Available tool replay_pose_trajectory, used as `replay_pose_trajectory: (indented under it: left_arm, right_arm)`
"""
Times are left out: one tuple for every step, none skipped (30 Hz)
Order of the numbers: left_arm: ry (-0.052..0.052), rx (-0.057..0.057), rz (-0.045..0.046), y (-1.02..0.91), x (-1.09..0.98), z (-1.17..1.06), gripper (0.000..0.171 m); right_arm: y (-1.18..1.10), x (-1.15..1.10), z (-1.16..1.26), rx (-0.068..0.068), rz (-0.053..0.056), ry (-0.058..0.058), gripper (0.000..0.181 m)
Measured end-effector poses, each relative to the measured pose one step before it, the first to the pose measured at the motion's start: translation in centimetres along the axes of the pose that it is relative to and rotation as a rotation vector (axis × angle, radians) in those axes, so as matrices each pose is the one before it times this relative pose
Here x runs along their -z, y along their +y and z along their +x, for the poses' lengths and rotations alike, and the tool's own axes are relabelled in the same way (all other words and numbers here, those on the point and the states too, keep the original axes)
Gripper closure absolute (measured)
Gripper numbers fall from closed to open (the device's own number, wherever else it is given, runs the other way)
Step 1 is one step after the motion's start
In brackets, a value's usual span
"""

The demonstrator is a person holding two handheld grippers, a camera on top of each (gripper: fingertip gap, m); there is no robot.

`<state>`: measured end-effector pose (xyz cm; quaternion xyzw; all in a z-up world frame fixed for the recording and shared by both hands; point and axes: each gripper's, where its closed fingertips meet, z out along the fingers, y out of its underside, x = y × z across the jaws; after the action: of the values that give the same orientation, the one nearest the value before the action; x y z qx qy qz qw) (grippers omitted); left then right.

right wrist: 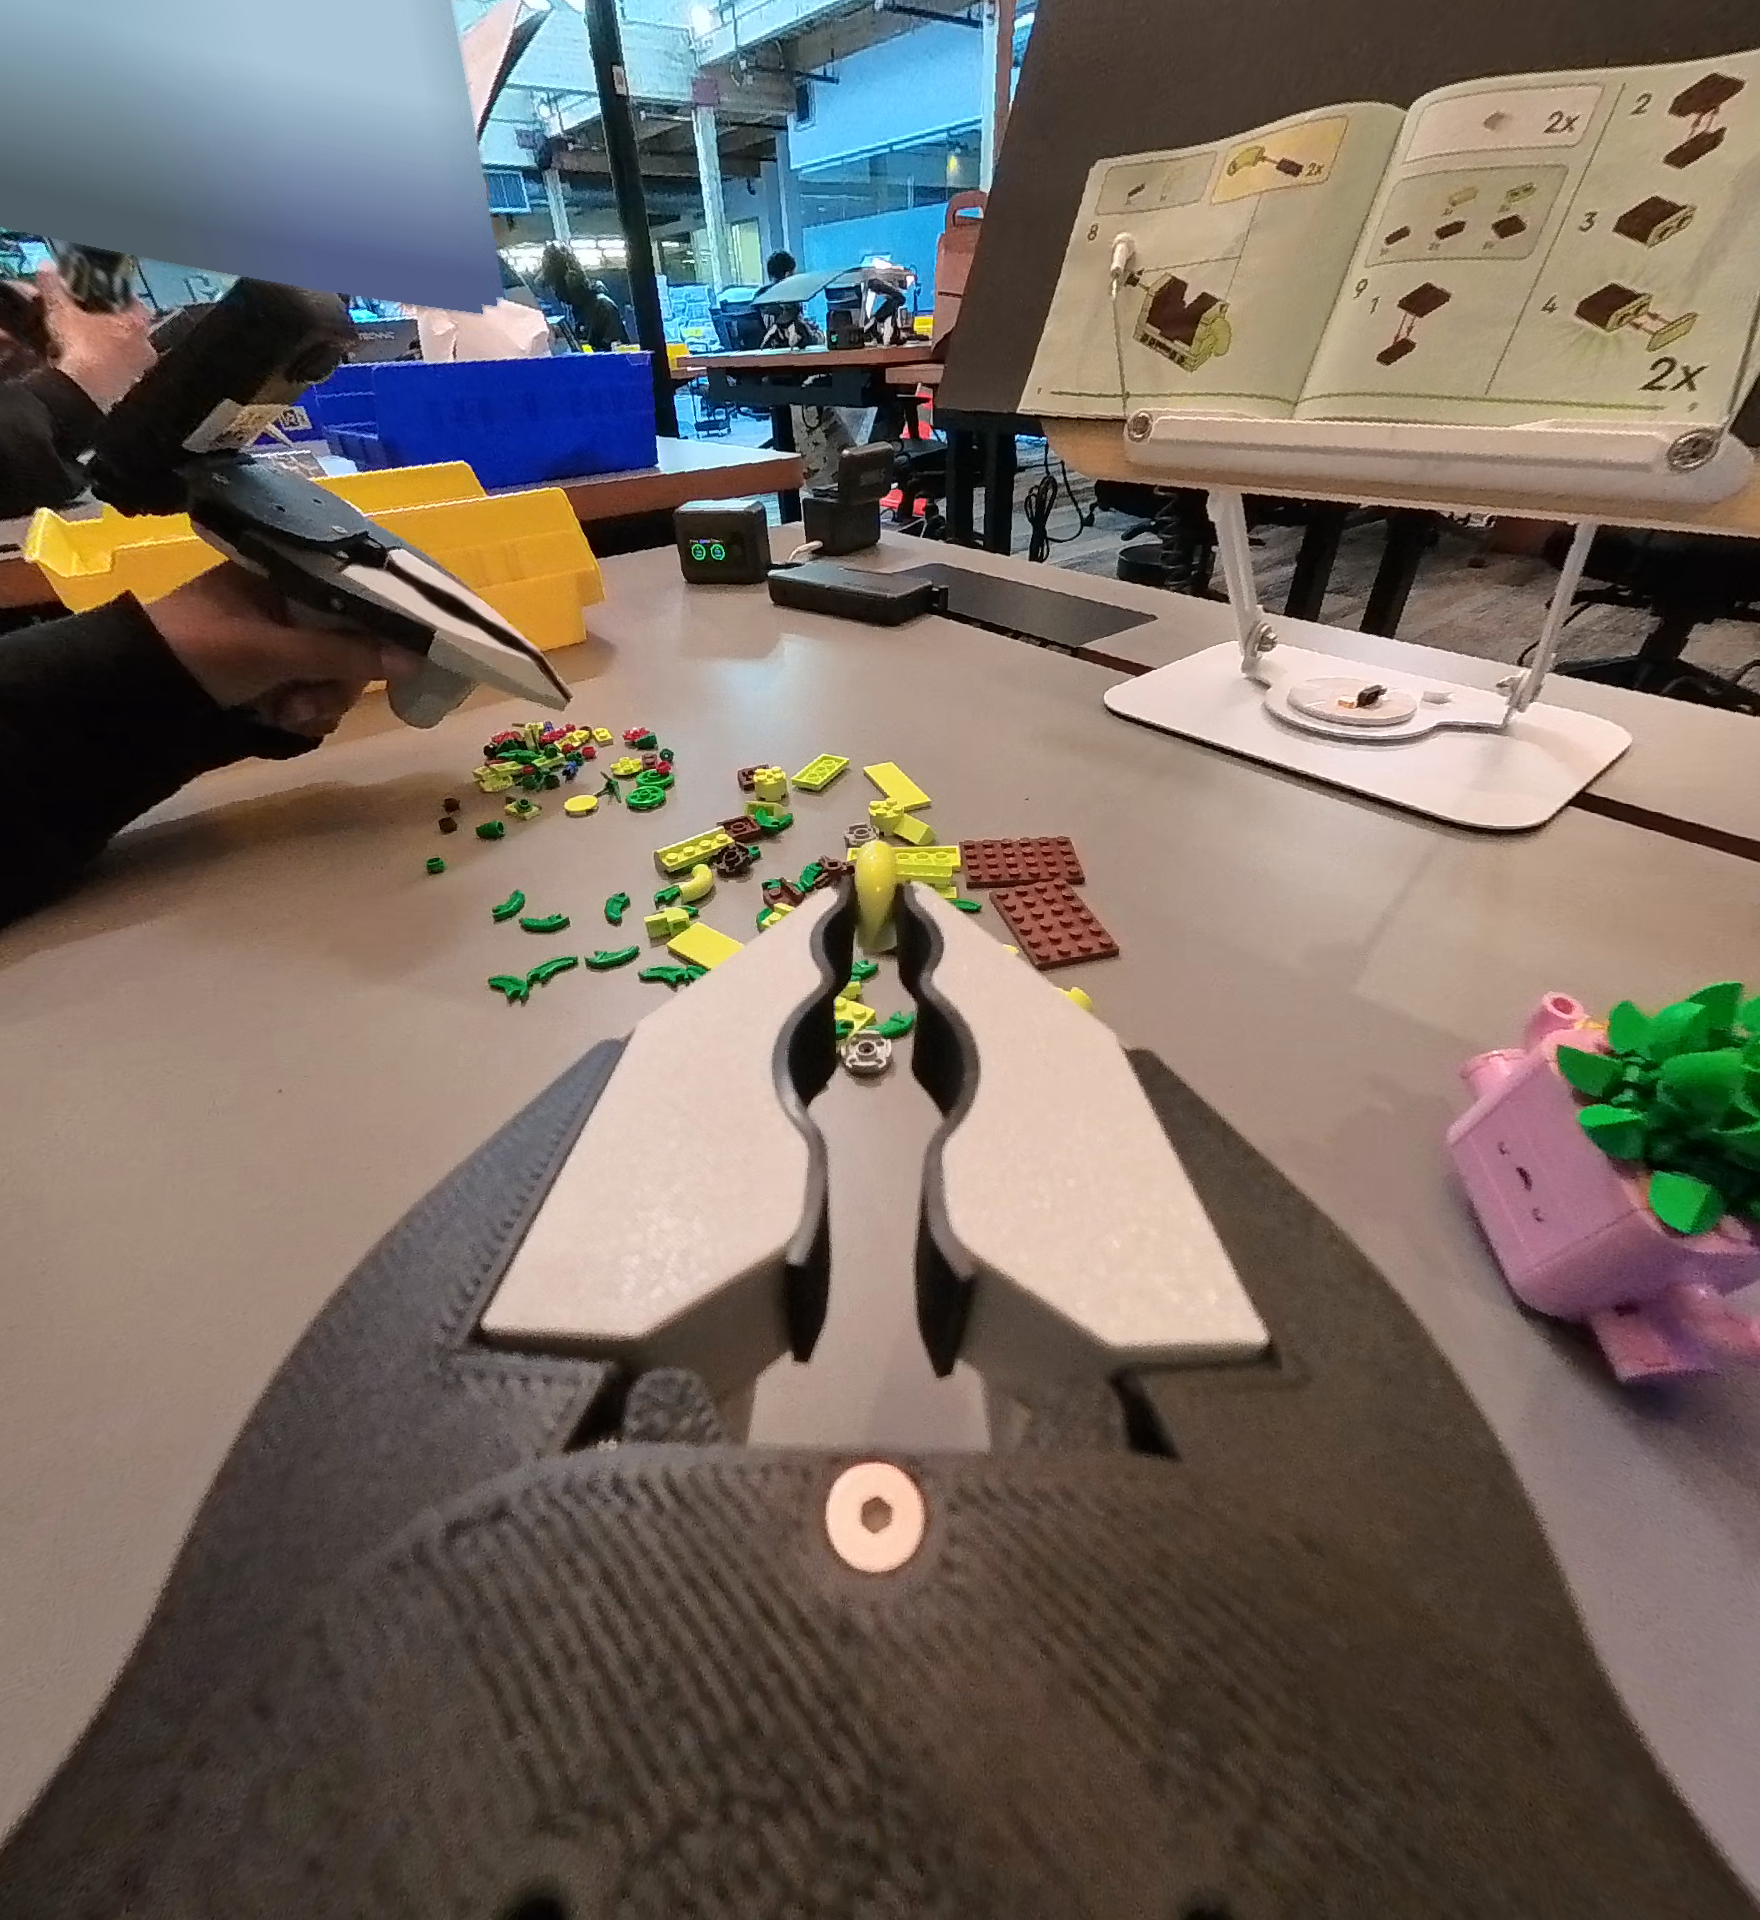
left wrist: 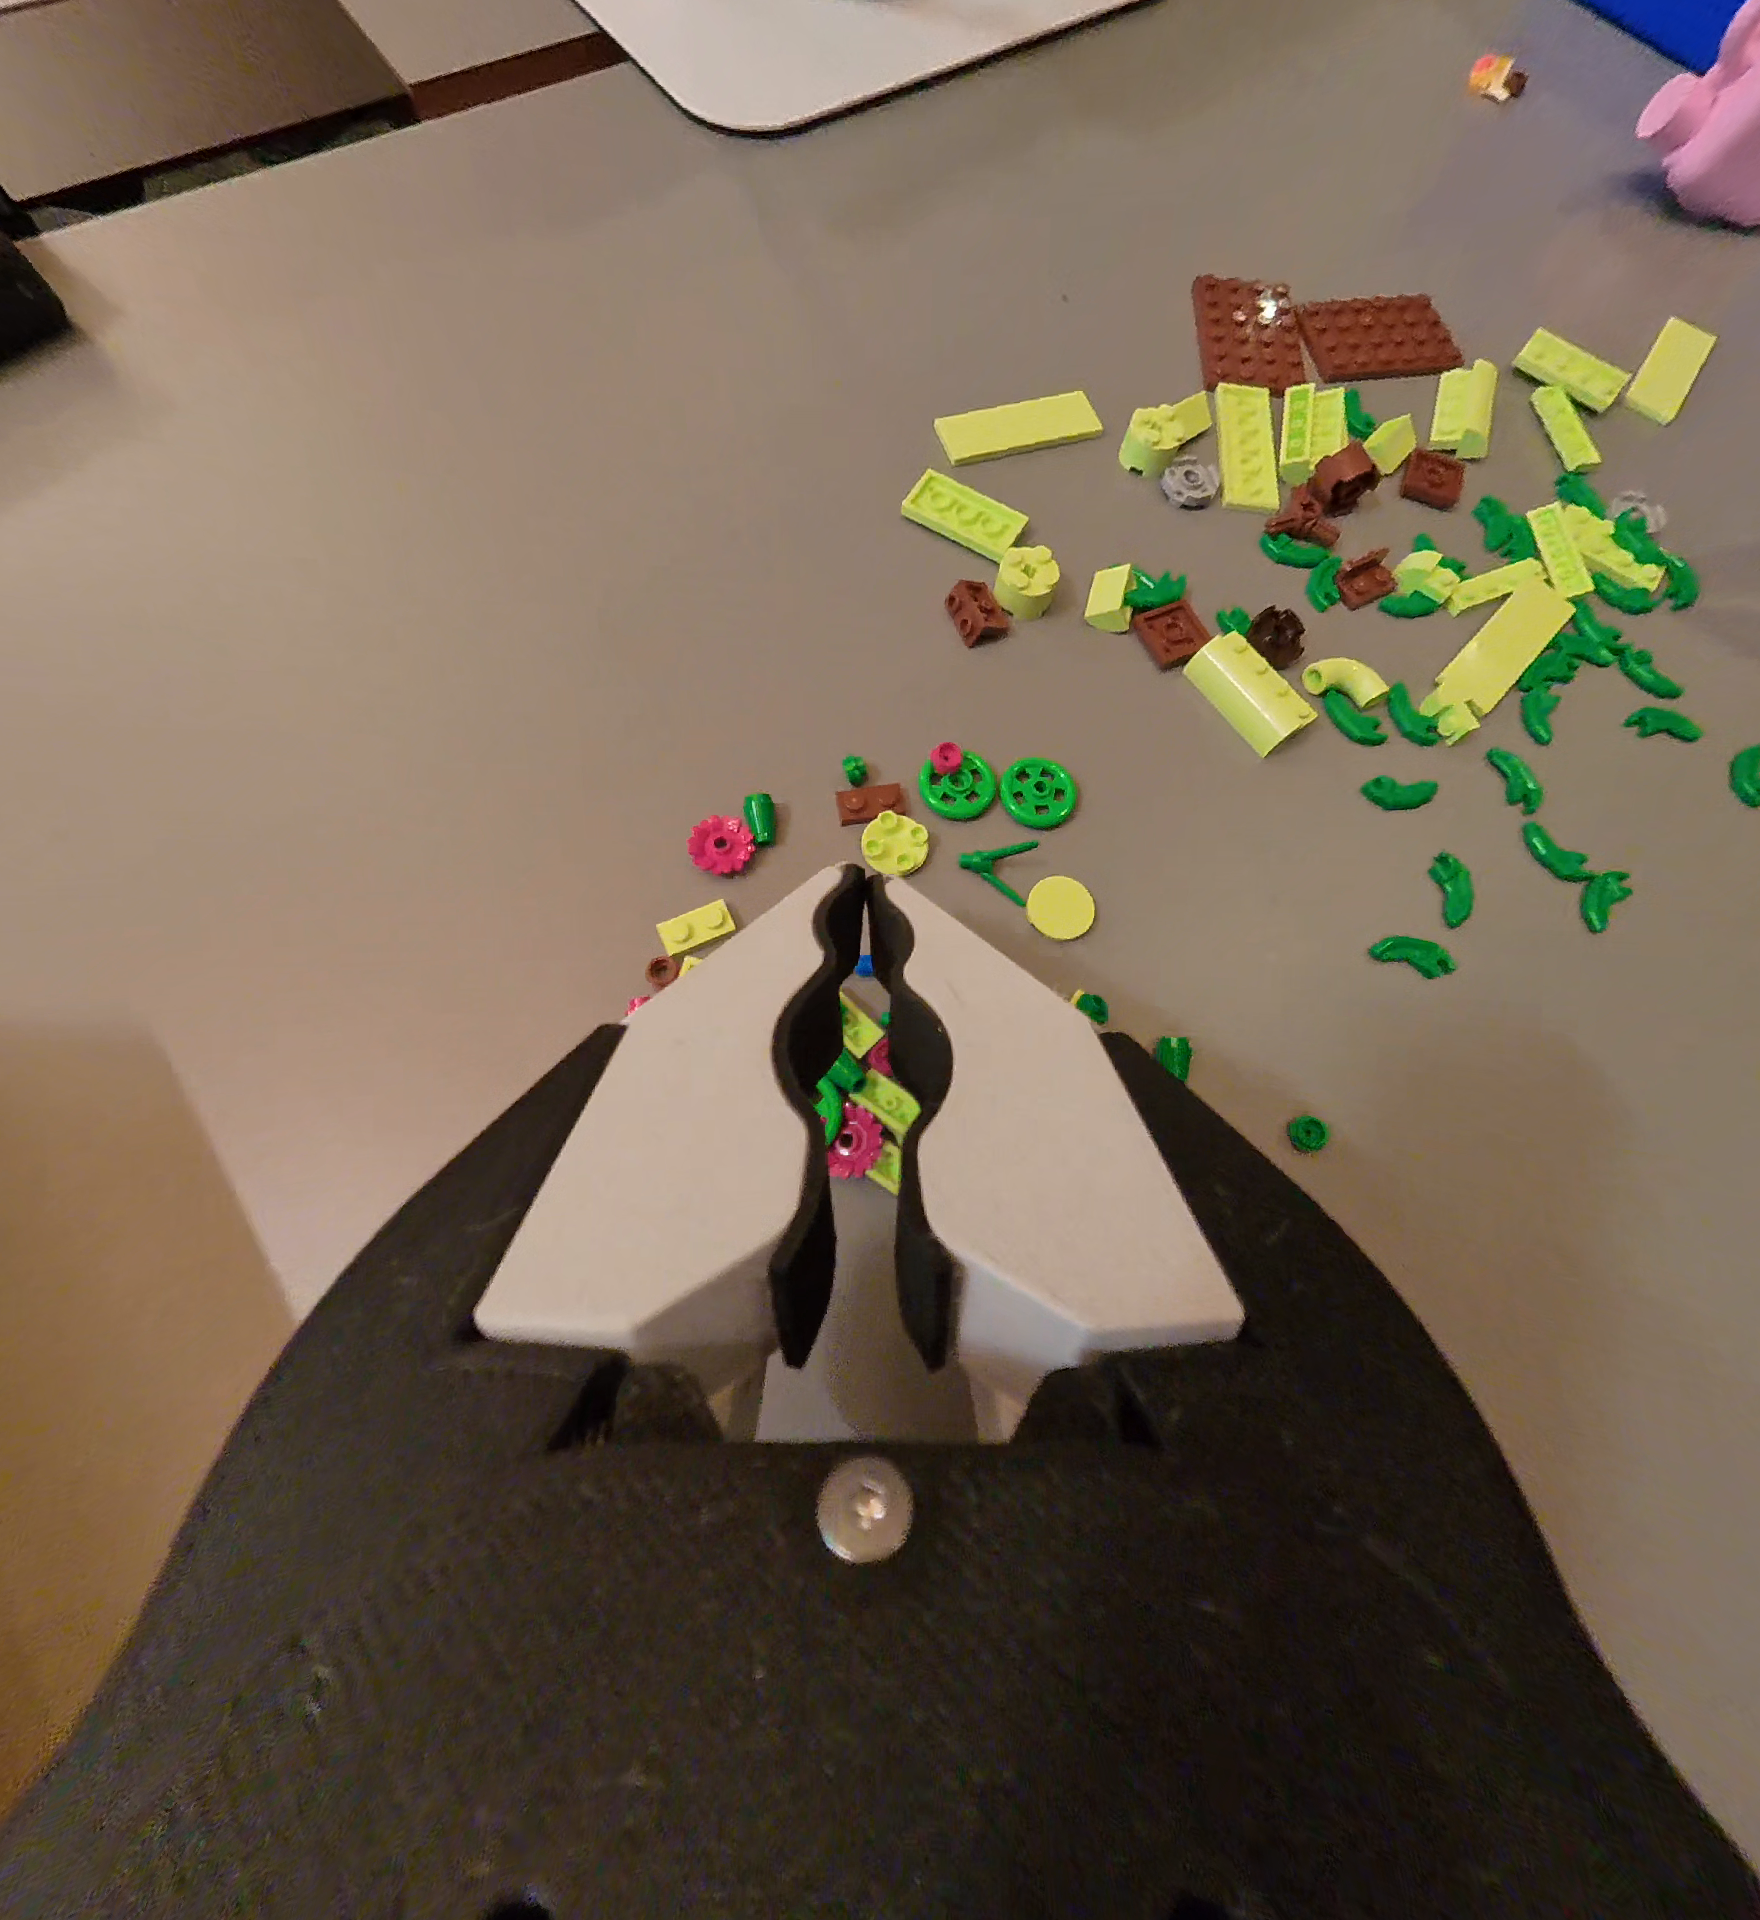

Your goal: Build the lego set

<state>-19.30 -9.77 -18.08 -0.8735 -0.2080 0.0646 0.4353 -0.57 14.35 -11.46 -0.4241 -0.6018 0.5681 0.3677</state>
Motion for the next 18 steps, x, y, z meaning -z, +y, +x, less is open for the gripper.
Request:
replay_pose_trajectory:
  left_arm:
    - [-0.0025, 0.0007, 0.00609, -0.099, 0.019, -0.012, 0.171]
    - [-0.0033, -0.0005, 0.00378, -0.073, 0.028, -0.028, 0.171]
    - [-0.0017, -0.0006, 0.00206, -0.04, 0.016, 0.011, 0.171]
    - [-0.0009, -0.0009, 0.00102, -0.024, -0.007, 0.018, 0.171]
    - [0.0, -0.0008, 0.00021, -0.01, -0.014, 0.034, 0.171]
    - [0.0006, -0.0006, -0.00156, -0.003, -0.011, 0.053, 0.171]
    - [-0.0005, -0.0013, -0.00271, -0.006, -0.011, 0.042, 0.171]
    - [-0.0015, -0.0027, 0.00005, -0.059, -0.003, 0.047, 0.171]
    - [-0.0016, -0.0034, 0.00407, -0.107, 0.012, 0.057, 0.171]
    - [-0.0023, -0.0031, 0.00639, -0.134, 0.02, 0.05, 0.171]
    - [-0.0024, -0.0025, 0.00775, -0.142, 0.013, 0.024, 0.171]
    - [-0.0022, -0.0013, 0.00796, -0.113, 0.005, 0.017, 0.171]
    - [-0.0024, -0.0004, 0.00709, -0.078, -0.022, -0.009, 0.171]
    - [-0.0028, 0.0002, 0.00536, -0.038, -0.037, -0.039, 0.171]
    - [-0.0033, 0.0007, 0.00368, 0.01, -0.041, -0.065, 0.171]
    - [-0.0026, 0.001, 0.00172, 0.035, -0.047, -0.068, 0.171]
    - [-0.0014, 0.001, -0.00026, 0.062, -0.032, -0.074, 0.171]
    - [-0.002, 0.0012, -0.00123, 0.078, -0.022, -0.094, 0.171]
  right_arm:
    - [-0.008, 0.002, -0.015, 0.0019, 0.0007, 0.0005, 0.176]
    - [-0.002, 0.002, -0.021, 0.0021, 0.0003, 0.0006, 0.176]
    - [0.004, -0.004, -0.027, 0.0016, -0.0002, 0.0002, 0.176]
    - [0.005, -0.021, -0.037, 0.0008, -0.0004, -0.0006, 0.176]
    - [-0.007, -0.023, -0.038, 0.0, 0.0004, -0.001, 0.176]
    - [-0.006, -0.014, -0.032, 0.0005, 0.0004, -0.0005, 0.176]
    - [0.005, -0.017, -0.008, 0.0013, -0.0005, 0.0004, 0.176]
    - [0.005, -0.009, -0.019, 0.0007, -0.0003, 0.0002, 0.176]
    - [-0.003, -0.014, -0.005, 0.0002, 0.0002, -0.0001, 0.176]
    - [-0.01, 0.008, -0.006, -0.0003, 0.0008, -0.0007, 0.177]
    - [-0.02, 0.011, -0.025, -0.0012, 0.0015, -0.0013, 0.177]
    - [-0.026, 0.012, -0.018, -0.0017, 0.002, -0.0012, 0.177]
    - [-0.02, 0.006, -0.008, -0.0016, 0.0015, -0.0008, 0.177]
    - [-0.005, 0.001, -0.007, -0.0008, 0.0004, -0.0008, 0.177]
    - [0.004, -0.007, -0.001, 0.0001, -0.0004, -0.0004, 0.176]
    - [0.015, -0.014, -0.009, 0.0002, -0.0012, -0.0006, 0.176]
    - [0.019, -0.016, -0.021, 0.0003, -0.0015, -0.0009, 0.176]
    - [0.006, -0.027, -0.007, 0.0003, -0.0006, -0.0008, 0.176]
